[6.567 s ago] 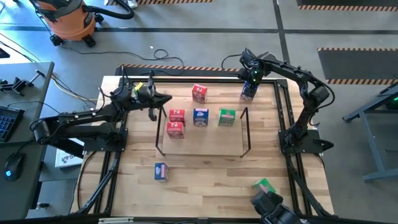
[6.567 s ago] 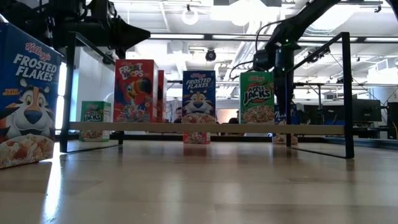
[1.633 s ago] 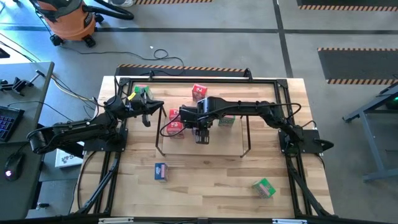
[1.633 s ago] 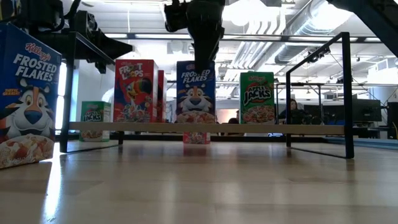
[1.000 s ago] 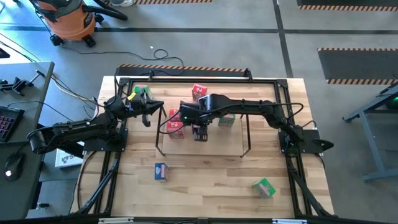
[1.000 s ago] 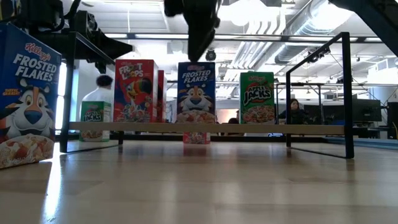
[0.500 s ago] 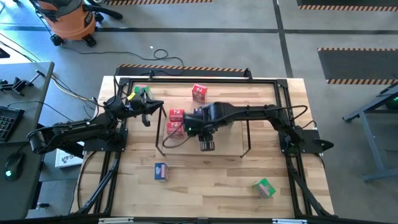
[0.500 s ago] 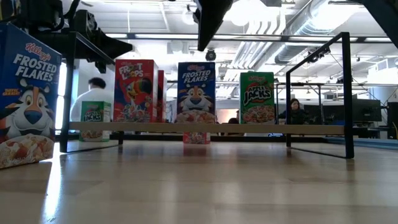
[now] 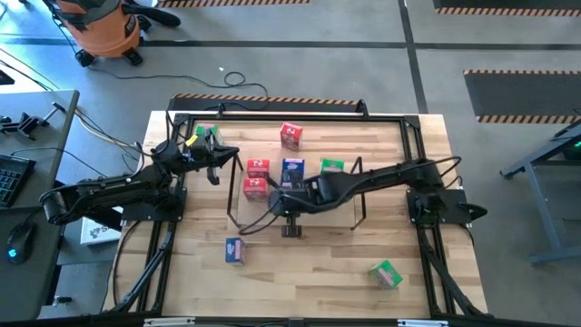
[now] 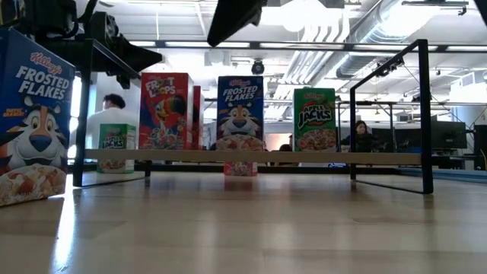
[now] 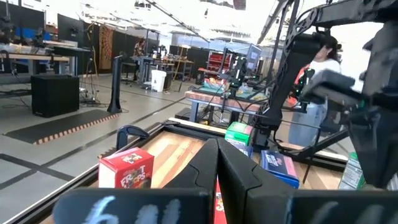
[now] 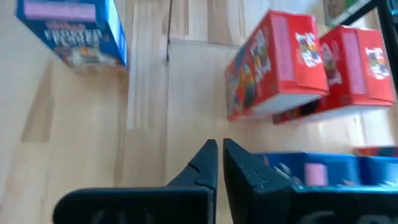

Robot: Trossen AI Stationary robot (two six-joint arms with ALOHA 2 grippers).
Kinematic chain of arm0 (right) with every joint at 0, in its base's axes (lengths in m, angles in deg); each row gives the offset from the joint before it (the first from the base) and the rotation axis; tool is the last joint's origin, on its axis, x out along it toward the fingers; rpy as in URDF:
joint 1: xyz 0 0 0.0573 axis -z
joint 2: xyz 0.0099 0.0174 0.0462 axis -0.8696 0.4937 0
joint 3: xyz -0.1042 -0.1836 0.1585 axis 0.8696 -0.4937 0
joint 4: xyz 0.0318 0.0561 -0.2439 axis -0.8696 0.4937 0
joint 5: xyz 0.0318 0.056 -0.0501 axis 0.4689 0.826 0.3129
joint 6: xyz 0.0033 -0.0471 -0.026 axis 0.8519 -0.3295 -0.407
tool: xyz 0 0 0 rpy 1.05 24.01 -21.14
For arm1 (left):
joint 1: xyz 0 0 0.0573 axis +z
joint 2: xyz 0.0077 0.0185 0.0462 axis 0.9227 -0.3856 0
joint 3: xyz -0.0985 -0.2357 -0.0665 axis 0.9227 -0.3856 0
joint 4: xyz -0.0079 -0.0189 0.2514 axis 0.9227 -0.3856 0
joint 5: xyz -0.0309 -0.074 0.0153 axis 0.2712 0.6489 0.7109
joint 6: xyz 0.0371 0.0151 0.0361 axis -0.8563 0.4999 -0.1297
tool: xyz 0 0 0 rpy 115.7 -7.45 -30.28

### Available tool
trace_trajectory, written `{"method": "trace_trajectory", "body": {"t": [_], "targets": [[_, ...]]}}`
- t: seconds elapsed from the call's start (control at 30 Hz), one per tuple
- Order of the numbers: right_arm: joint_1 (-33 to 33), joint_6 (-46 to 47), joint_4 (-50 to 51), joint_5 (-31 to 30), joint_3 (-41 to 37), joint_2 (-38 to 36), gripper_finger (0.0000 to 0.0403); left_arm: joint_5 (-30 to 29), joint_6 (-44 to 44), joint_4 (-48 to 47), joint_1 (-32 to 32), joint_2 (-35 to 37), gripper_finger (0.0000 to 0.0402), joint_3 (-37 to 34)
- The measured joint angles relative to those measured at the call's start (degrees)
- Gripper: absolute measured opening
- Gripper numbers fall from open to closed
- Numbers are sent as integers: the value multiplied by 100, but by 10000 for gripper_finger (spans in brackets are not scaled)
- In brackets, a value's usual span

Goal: Stack cereal on shelf
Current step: Put the bottom green cereal box on the shelf

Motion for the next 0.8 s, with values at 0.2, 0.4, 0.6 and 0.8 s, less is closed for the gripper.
{"method": "trace_trajectory", "body": {"t": [0.2,0.4,0.6,0.8], "targets": [[-279,1134,-1254,-174,-1641,-909,2,9,-37,-35,0,2,0,0],[-791,3016,-298,29,-1681,-1715,0,96,-35,-63,-2,0,0,0],[-1394,6002,1807,966,-1372,-2022,6,-24,-93,-62,-2,0,0,0],[-2012,8227,2951,2617,-1371,-1881,72,-28,-95,-70,-2,0,0,0]]}}
